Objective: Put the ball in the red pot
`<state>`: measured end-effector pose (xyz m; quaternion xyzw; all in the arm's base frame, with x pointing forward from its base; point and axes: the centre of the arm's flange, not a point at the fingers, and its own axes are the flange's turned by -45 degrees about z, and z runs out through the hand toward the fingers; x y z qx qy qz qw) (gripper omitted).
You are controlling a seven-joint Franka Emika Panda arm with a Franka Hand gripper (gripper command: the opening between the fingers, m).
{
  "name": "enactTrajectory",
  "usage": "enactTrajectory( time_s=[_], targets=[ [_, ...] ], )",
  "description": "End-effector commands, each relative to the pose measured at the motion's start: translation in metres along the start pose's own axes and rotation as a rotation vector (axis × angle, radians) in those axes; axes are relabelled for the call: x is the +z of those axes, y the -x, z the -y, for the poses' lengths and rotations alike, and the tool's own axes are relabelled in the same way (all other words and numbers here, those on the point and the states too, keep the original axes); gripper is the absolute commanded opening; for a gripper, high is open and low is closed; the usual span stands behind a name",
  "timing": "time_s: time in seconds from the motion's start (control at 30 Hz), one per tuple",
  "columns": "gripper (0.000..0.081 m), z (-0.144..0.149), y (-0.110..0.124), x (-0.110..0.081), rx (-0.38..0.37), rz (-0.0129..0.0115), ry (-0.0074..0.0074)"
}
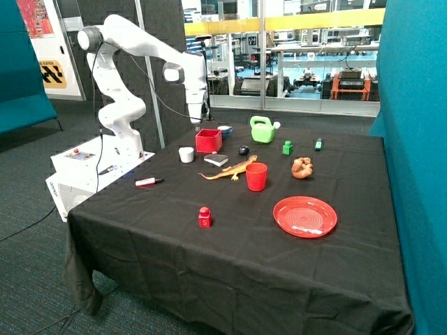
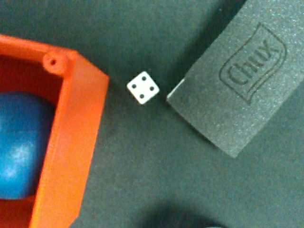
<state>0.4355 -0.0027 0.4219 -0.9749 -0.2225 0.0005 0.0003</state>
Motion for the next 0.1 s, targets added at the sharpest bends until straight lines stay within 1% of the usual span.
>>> enactTrajectory(
  time_s=[0.0,0.07],
  targets=[
    [0.0808,-0.0048,-0.0076,0.0011,-0.001,-0.0009,0.0008],
    [0.0808,-0.0021,-0.0108,0.0007,-0.008,-0.0009,0.0008]
  ],
)
